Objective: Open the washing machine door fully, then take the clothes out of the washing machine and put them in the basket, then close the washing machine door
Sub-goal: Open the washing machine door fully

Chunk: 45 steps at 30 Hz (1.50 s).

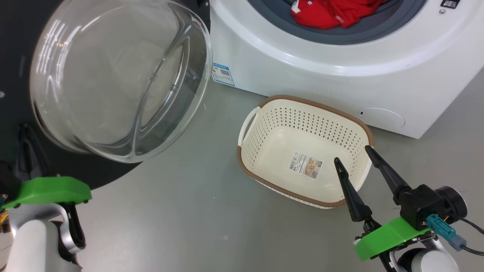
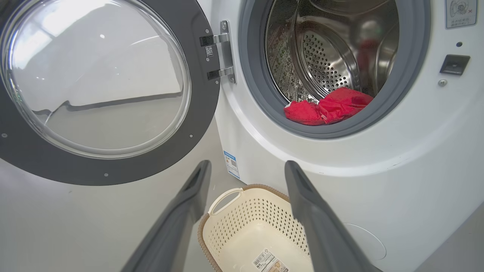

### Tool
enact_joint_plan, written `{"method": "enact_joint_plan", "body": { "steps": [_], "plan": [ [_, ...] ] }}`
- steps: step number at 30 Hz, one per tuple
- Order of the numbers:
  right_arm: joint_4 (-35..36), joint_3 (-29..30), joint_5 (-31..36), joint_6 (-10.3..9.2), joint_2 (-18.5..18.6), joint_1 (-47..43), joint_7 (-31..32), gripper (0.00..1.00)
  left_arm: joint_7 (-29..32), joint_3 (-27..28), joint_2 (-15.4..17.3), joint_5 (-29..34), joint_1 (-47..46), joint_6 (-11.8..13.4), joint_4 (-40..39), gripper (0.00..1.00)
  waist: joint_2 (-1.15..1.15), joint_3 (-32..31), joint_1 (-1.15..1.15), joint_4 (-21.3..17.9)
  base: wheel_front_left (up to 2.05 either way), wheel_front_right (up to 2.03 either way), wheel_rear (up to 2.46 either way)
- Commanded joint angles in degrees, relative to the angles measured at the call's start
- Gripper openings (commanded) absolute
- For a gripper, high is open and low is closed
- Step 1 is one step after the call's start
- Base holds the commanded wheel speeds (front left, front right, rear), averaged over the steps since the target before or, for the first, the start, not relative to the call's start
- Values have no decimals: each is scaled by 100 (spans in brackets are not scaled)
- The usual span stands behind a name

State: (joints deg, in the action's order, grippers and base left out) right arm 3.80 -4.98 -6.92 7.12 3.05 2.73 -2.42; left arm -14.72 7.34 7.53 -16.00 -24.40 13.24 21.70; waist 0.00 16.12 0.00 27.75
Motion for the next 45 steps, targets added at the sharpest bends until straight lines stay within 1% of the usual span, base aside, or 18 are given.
{"method": "enact_joint_plan", "body": {
  "steps": [1, 5, 14, 24, 32, 39, 40, 41, 42, 43, 44, 45],
  "plan": [
    [202, -154, 73, 36, -17, 117, 28, 100, -28, 331, 262, 79, -199, -35, 41, 0, 0, 43, 0, -12, 0, 0, 0],
    [228, -146, 105, 36, -17, 138, 52, 100, -28, 426, 285, 156, -291, -26, 196, 0, 0, 89, 0, -29, 0, 0, 0],
    [255, -144, 167, 36, -17, 134, 101, 100, -28, 688, 250, 257, -458, -120, 420, 0, 0, 146, 0, -49, 0, 0, 0],
    [224, -146, 149, 36, -17, 195, 96, 100, -28, 959, 172, 368, -479, -240, 444, 0, 0, 136, 0, -73, 0, 0, 0],
    [143, -140, 104, 36, -17, 224, 26, 100, -28, 1103, 92, 403, -442, -506, 325, 0, 0, 77, 0, -107, 0, 0, 0],
    [4, -117, -26, 36, -17, 254, -119, 100, -28, 1208, -68, 474, -171, -734, -205, 0, 0, -100, 0, -193, 0, 0, 0],
    [-17, -107, -43, 36, -17, 259, -145, 100, -28, 1216, -97, 483, -122, -761, -301, 4, 0, -124, 0, -212, 0, 0, 0],
    [-63, -91, -86, 36, -17, 265, -206, 100, -28, 1242, -162, 489, -25, -807, -557, 37, 0, -181, 0, -262, 0, 0, 0],
    [-88, -84, -109, 36, -17, 267, -237, 100, -28, 1253, -192, 486, 29, -838, -688, 49, 0, -208, 0, -294, 0, 0, 0],
    [-115, -74, -127, 36, -17, 271, -270, 100, -28, 1262, -226, 465, 79, -882, -821, 83, 0, -232, 0, -329, 0, 0, 0],
    [-146, -60, -149, 36, -17, 278, -308, 100, -28, 1258, -259, 448, 132, -929, -951, 94, 0, -258, 0, -366, 0, 0, 0],
    [-180, -44, -167, 36, -17, 284, -342, 100, -28, 1243, -290, 432, 188, -978, -1073, 97, 0, -284, 0, -405, 0, 0, 0]
  ]
}}
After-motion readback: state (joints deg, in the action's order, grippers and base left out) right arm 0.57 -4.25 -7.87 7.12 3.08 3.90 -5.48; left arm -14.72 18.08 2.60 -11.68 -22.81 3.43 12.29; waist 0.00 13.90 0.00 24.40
